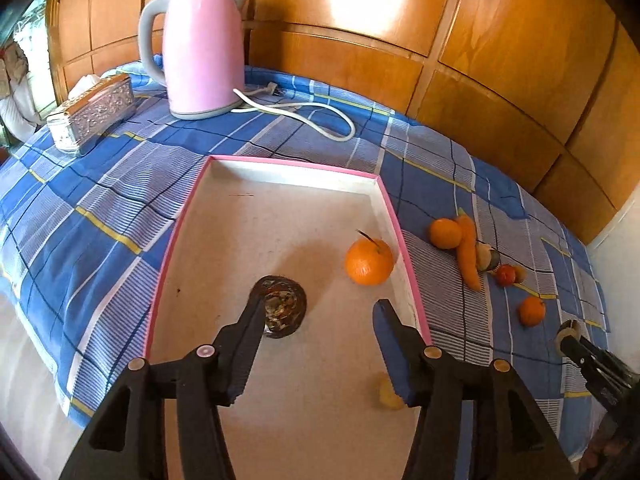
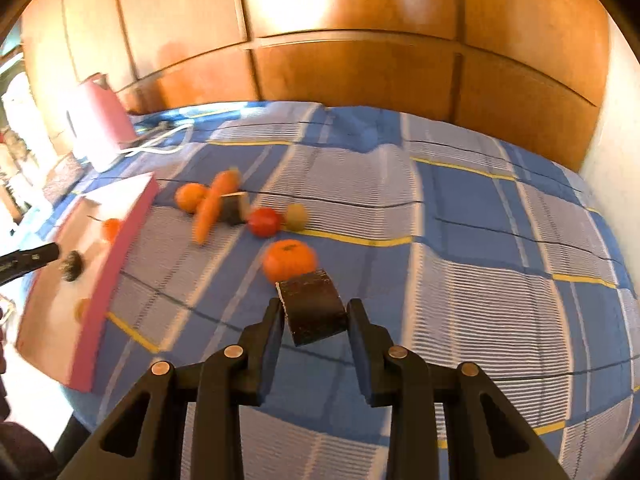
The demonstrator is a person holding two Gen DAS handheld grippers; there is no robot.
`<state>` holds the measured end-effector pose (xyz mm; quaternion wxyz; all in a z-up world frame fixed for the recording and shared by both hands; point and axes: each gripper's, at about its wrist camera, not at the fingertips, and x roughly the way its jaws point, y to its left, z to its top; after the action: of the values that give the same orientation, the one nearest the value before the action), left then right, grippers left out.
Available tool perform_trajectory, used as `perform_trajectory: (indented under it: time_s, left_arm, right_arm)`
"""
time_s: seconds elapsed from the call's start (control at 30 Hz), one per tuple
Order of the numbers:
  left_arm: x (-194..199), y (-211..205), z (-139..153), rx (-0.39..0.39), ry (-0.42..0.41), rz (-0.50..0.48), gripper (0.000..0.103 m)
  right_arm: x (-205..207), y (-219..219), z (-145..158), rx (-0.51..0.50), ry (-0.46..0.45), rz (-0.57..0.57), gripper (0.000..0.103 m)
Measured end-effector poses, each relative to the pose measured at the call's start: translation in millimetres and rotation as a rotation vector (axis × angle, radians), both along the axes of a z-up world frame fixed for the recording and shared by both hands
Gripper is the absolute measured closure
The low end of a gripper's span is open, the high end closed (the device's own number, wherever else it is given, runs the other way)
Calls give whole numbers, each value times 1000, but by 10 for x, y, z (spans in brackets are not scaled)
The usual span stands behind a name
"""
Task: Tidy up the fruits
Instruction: 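Carry the dark yam piece into the tray and open the right gripper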
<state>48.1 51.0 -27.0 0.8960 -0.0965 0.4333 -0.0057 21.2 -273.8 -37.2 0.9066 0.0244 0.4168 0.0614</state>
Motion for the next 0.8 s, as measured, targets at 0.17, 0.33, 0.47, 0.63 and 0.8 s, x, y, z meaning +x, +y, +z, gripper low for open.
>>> perform_trajectory:
  time_s: [0.17, 0.33, 0.47, 0.63, 0.8]
  left_arm:
    - [-87, 207, 21, -21, -8, 46, 40]
    - [-178, 455, 31, -8, -19, 113, 39]
    - [-249, 652, 22, -8, -18, 159, 39]
    - [-320, 756, -37, -13, -3, 176, 39]
    - [-329, 705, -67, -22, 1, 160, 39]
  right_arm:
    - [81, 451, 72, 60, 15, 143, 71]
    - [222, 1057, 121, 110, 49, 315, 71]
    - [371, 1527, 99, 135, 83, 418, 71]
    - [485, 1943, -6, 150, 117, 461, 70]
    - [416, 2020, -104, 133, 125, 454, 67]
